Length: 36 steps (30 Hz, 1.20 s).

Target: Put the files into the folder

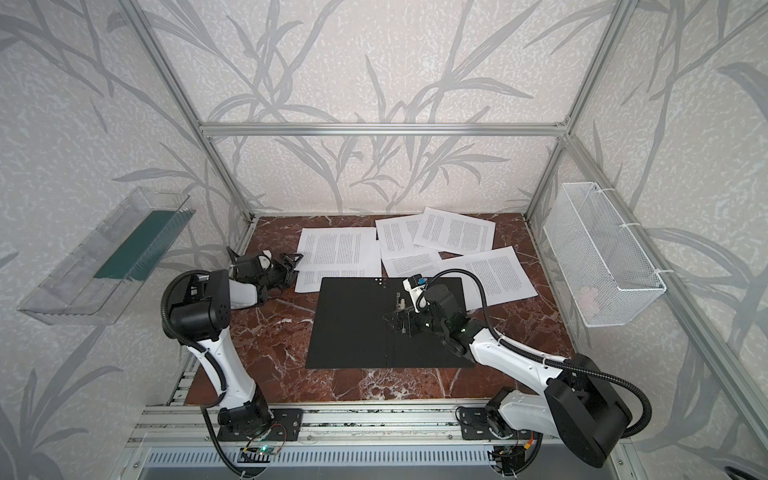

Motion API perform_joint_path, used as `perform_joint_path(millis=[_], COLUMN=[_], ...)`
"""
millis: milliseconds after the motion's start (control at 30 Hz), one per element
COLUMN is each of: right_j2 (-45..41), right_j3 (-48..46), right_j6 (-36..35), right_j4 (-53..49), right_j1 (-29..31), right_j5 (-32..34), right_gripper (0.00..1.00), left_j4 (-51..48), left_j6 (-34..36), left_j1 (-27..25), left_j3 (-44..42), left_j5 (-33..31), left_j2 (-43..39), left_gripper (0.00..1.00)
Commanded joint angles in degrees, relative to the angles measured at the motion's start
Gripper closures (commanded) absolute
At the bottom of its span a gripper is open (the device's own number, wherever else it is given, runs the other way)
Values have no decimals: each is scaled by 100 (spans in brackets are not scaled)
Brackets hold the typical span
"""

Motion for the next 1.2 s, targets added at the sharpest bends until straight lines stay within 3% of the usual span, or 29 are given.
perform_joint_path(millis=[0, 167, 467, 900, 1033, 1167], right_j2=[18, 10, 14, -35, -60, -111], right_j3=[176, 164, 176, 187, 189, 196], right_j6=[-81, -84, -89, -123, -150, -193], right_j4=[-44, -18, -35, -105, -156, -217], right_j1=[35, 33, 37, 34, 33, 33], right_j5=[-61, -82, -62, 4, 64, 165], right_gripper=[1, 1, 1, 1, 1, 1], left_j4=[702, 1597, 1271, 1051, 1015, 946], left_j6=[-307, -813, -879, -863, -880, -889], left_j1=[-72, -121, -291, -301, -297, -302], left_j3=[154, 177, 305, 232, 247, 254], left_j5=[81, -31, -629, -828, -749, -708], left_j2=[123, 403, 546, 396, 257, -92], left_gripper=[25, 27, 33, 68, 85, 96])
